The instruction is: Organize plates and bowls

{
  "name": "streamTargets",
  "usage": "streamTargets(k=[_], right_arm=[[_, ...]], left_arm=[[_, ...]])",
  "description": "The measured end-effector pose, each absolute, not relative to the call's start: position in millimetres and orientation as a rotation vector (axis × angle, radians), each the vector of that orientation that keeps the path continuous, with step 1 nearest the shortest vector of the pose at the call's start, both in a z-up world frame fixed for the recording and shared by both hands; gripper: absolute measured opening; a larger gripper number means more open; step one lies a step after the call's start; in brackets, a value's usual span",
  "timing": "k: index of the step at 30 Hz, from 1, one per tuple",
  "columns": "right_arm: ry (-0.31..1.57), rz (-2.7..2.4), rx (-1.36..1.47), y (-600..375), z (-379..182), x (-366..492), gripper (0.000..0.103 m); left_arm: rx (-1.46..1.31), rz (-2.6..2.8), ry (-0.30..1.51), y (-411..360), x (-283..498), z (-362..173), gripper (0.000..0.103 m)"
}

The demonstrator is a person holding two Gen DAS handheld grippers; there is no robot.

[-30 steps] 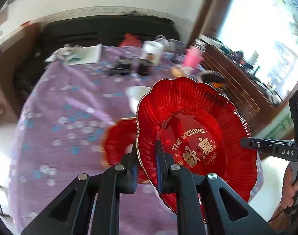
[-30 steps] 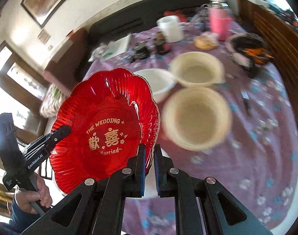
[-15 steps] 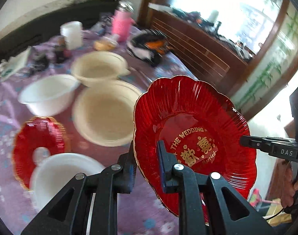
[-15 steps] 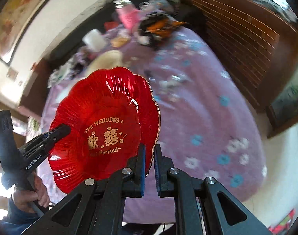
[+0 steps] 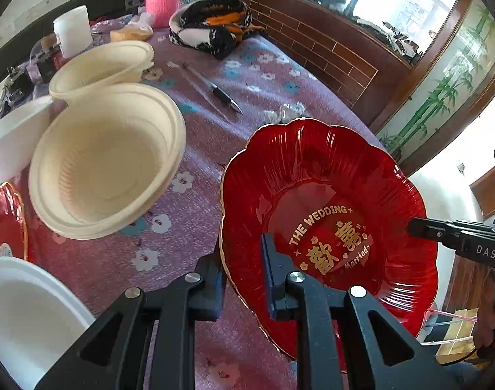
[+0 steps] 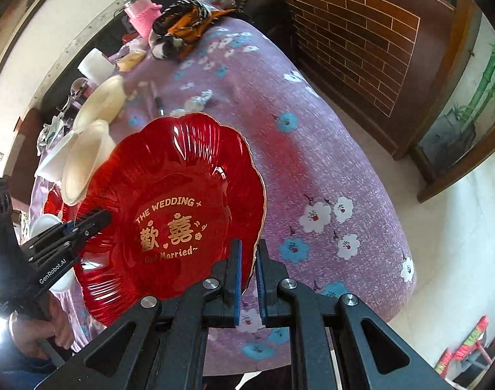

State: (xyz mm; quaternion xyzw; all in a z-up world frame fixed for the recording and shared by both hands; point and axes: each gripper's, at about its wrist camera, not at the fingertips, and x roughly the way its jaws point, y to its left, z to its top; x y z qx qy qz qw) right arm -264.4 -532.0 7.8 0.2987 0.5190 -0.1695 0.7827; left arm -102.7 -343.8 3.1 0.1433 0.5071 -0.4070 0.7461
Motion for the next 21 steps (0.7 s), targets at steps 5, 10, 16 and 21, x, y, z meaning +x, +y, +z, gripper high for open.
streamTargets(k=[5, 10, 16, 21], right_arm=[[1.124, -0.382, 0.664, -541, 0, -264, 0.009], [1.121, -0.376, 0.696, -544, -4, -265, 0.011], [1.114, -0.389, 0.710, -545, 0, -270, 0.011], [1.064, -0.419, 0.682, -543, 22, -278, 0.011]], left_arm=[[0.349, -0.898, 1.122, -356, -106, -6, 0.019], [0.357, -0.913, 1.132, -355, -109, -6, 0.037], [0.377, -0.925, 1.097, -348, -117, 8, 0.059], [0.399, -0.937, 1.056, -335, -126, 28, 0.062]])
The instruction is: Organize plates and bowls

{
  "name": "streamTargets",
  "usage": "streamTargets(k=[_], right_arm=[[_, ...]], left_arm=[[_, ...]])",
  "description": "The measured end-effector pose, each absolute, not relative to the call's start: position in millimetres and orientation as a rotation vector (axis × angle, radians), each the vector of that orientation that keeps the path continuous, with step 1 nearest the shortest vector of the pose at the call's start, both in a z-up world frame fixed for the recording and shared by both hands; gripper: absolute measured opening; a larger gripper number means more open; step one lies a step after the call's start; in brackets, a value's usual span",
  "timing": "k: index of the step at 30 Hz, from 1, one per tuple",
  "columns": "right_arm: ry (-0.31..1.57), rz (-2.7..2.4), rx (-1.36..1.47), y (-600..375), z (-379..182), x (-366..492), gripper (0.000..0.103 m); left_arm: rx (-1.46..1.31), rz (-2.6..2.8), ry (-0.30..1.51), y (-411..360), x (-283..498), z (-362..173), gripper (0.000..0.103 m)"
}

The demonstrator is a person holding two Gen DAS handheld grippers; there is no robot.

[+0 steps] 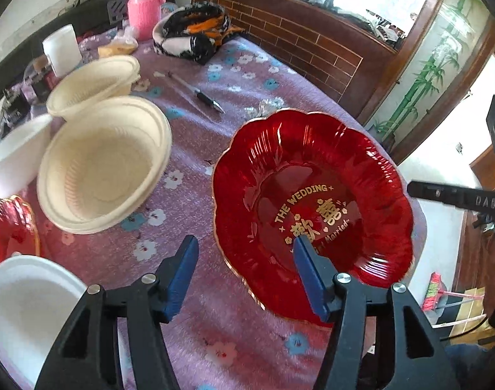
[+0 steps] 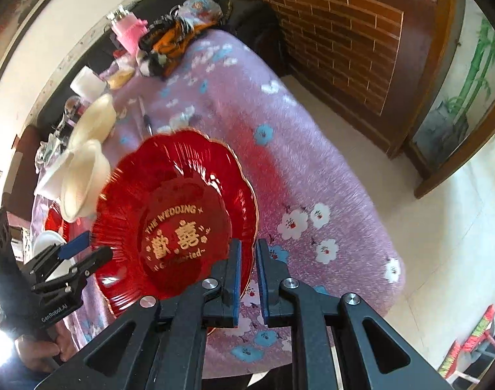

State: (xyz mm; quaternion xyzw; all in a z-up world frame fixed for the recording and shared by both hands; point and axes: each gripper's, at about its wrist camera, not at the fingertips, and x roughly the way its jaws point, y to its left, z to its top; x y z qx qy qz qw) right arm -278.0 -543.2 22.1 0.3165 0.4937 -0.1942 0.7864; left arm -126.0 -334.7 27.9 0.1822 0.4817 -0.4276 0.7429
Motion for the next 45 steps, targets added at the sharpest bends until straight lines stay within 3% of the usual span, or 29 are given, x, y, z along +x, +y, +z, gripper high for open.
streamTargets(k=[5, 10, 23, 33, 36, 41, 45], right_arm=[[1.008, -0.406, 0.683, -535, 45, -280, 0.014], [0.999, -0.335, 0.676, -513, 55, -264, 0.025], [1.029, -0.097, 0.603, -436, 64, -188, 0.026], [1.060, 0.045, 0.498, -382, 72, -141, 0.026], [1.061, 0.060, 0.474, -374, 75, -137, 0.032], [1.082, 0.051, 0.453, -373, 72, -139, 0.032], [1.087, 0.052, 0.443, -374, 76, -134, 0.032]], left_arm=[[0.400, -0.936, 1.006, -315, -129, 51, 0.066], [0.359, -0.908, 0.974, -287, -122, 74, 0.066], [0.115, -0.718, 0.959, -167, -76, 116, 0.068], [-0.031, -0.378, 1.051, -59, -12, 78, 0.068], [-0.081, -0.312, 1.103, -41, 9, 57, 0.068], [-0.121, -0.285, 1.162, -35, 36, 30, 0.068], [-0.055, -0.258, 1.186, -47, 49, 13, 0.053]])
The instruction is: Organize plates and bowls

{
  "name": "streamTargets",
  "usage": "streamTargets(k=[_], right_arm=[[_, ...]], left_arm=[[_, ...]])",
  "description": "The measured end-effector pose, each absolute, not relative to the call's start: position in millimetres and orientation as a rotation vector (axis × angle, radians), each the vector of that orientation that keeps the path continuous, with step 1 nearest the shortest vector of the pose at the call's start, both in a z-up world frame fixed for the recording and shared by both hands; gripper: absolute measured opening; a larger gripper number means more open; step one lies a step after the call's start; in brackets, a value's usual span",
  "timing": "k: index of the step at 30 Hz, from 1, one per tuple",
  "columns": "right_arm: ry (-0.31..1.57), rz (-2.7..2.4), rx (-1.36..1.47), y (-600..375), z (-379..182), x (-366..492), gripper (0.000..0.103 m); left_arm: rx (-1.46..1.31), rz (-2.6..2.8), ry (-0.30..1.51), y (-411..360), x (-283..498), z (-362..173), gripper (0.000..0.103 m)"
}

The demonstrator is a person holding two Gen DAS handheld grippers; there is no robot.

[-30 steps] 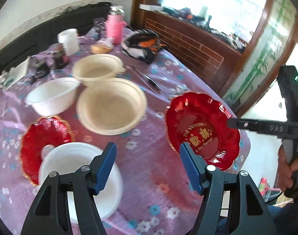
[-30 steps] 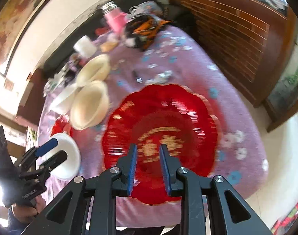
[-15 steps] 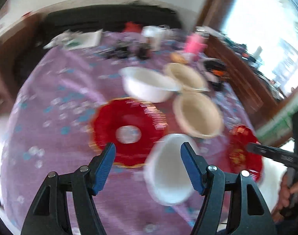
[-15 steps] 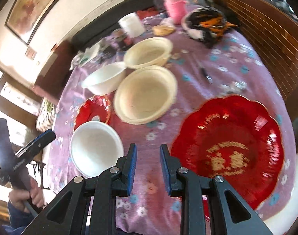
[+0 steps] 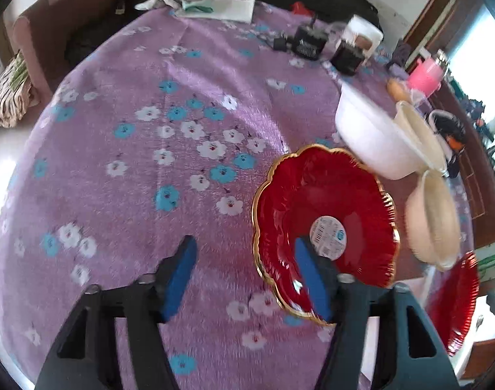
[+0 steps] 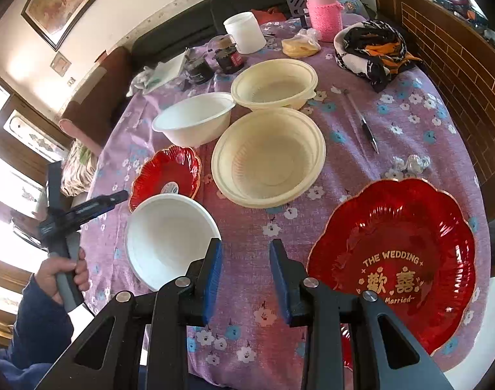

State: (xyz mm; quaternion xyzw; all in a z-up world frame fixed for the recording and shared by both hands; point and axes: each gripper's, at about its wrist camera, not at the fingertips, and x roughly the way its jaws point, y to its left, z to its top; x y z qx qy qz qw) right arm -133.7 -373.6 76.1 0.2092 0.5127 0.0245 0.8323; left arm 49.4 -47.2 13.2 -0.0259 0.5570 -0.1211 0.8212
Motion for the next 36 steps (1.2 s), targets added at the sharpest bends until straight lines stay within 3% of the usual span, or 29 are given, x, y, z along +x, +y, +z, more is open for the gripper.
streamTargets(k=[2, 4, 8, 20, 32, 34, 36], right_arm=[[1.092, 0.070, 0.443, -371, 79, -128, 0.032], [1.095, 0.090, 0.436, -366, 82, -119, 0.032], [1.111, 0.138, 0.411, -350, 84, -93, 0.032], [1.267, 0.261, 0.410, -300, 34, 23, 0.032], [1.366, 0.220, 0.354, -290, -7, 64, 0.032], [1.376, 0.212, 0.351, -288, -14, 67, 0.026], [1.384, 0.222, 0.354, -281, -19, 67, 0.010]], left_arm=[[-0.021, -0.250, 1.192, -53, 55, 7, 0.044], [0.008, -0.255, 1.195, -59, 59, 1, 0.024], [0.038, -0.283, 1.189, -68, 63, -4, 0.015], [0.068, -0.297, 1.174, -71, 64, -4, 0.015], [0.043, -0.304, 1.176, -65, 63, -8, 0.017], [0.044, -0.306, 1.175, -66, 63, -7, 0.018], [0.052, -0.314, 1.169, -68, 62, -7, 0.017]])
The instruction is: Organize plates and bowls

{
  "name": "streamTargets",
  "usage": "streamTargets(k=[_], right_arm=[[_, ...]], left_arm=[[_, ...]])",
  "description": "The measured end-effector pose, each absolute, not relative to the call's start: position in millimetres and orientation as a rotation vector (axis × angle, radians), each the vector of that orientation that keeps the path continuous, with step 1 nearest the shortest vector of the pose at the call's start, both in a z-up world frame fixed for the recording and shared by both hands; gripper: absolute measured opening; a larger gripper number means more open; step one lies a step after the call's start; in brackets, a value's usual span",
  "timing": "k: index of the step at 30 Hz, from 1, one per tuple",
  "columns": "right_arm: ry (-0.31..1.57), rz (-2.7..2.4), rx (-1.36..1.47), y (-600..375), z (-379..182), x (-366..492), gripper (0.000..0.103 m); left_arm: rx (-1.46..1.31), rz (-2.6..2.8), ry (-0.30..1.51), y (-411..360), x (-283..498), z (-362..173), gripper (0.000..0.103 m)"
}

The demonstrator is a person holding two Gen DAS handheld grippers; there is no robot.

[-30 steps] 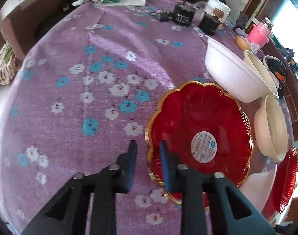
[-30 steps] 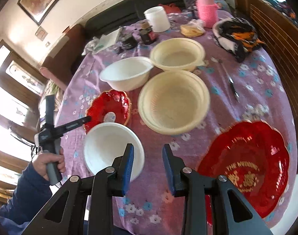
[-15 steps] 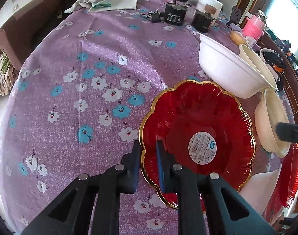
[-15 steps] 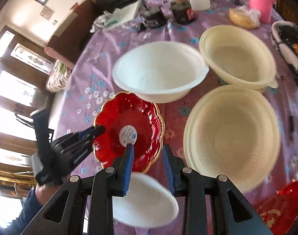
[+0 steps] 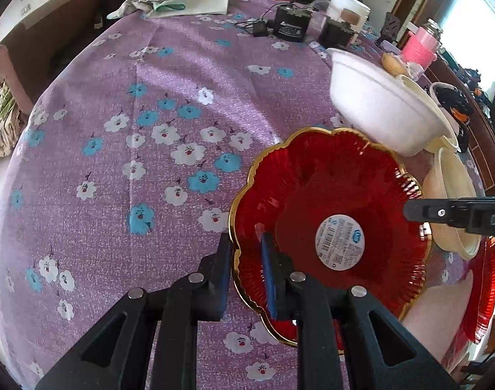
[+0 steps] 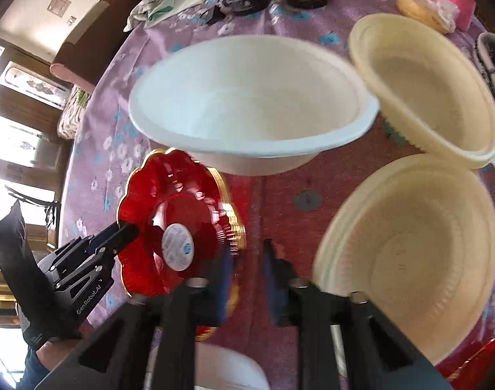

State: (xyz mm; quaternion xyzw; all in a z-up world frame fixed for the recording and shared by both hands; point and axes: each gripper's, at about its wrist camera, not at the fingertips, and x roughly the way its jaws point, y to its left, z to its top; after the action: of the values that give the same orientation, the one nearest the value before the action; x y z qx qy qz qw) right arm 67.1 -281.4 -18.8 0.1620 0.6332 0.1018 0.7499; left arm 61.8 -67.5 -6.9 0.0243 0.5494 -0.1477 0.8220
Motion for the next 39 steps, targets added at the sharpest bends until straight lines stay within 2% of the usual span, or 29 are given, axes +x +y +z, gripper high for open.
streamTargets(k=[16, 30, 32, 35, 39], right_arm=[[1.364, 0.363, 0.299, -196, -8, 60, 0.010], [1.447, 0.509, 0.223, -123, -26, 18, 0.013], [1.448, 0.506, 0.223, -121, -29, 15, 0.013], [1.428, 0.502, 0.201, -118, -27, 10, 0.013], [1.419, 0.481, 0.179, -114, -28, 2, 0.015]], left_arm=[[0.002, -0.143, 1.141, 25, 20, 23, 0.018], [-0.091, -0.050, 1.173, 92, -44, 10, 0.020], [-0.080, -0.049, 1.172, 92, -46, 8, 0.023], [-0.063, -0.057, 1.167, 92, -48, 8, 0.034], [-0.026, -0.068, 1.154, 91, -50, 7, 0.036]])
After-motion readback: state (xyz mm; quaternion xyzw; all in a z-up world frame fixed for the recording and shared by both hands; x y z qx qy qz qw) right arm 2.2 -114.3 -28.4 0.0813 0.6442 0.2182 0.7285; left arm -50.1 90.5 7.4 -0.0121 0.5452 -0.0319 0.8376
